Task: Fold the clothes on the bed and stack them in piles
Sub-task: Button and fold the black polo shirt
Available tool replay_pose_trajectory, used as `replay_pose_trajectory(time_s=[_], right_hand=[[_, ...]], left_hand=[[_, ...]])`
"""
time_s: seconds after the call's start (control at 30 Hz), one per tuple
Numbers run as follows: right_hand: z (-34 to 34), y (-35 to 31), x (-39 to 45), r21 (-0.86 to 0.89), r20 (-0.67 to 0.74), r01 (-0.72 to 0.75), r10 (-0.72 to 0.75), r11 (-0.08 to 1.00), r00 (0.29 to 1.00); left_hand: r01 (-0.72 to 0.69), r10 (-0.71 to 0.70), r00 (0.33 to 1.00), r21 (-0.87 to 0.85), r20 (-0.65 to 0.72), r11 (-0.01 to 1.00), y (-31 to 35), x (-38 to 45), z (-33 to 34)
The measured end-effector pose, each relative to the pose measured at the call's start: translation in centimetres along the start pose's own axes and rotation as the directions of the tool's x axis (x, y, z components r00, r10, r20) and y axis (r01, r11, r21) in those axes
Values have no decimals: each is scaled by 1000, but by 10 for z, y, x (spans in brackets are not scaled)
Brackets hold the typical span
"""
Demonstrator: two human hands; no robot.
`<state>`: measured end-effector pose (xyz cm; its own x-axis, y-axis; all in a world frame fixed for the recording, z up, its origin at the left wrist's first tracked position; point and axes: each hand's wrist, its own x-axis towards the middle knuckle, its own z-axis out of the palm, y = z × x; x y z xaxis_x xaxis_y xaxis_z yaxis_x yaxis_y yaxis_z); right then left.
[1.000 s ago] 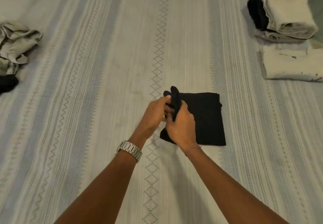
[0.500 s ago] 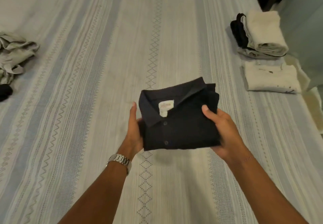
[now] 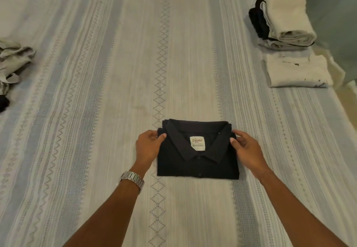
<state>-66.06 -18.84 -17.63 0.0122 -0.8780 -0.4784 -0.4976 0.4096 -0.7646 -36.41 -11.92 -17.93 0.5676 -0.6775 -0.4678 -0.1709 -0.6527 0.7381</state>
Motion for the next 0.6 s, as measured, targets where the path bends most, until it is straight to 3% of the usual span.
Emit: replay_pose_trajectory(time_s=[0.1, 0.23, 0.4, 0.5, 0.6], right_hand=[[-6, 0, 10, -18, -38, 5, -6, 1000, 999], [-15, -5, 17, 86, -17, -3, 5, 996, 1000], [-22, -11, 25, 277, -14, 7, -4, 961, 1000], [-19, -14, 34, 329, -40, 23, -10, 944, 999], [-10, -8, 39, 267, -52, 16, -2, 963, 999]], left_hand=[[23, -20, 999, -84, 38, 996, 3, 4, -1], [91, -73, 994, -272, 77, 958, 5, 4, -6], [268, -148, 959, -599, 242, 755, 15, 4, -5], [253, -158, 966, -610, 207, 751, 23, 8, 1], [198, -185, 980, -466, 74, 863, 19, 12, 11]])
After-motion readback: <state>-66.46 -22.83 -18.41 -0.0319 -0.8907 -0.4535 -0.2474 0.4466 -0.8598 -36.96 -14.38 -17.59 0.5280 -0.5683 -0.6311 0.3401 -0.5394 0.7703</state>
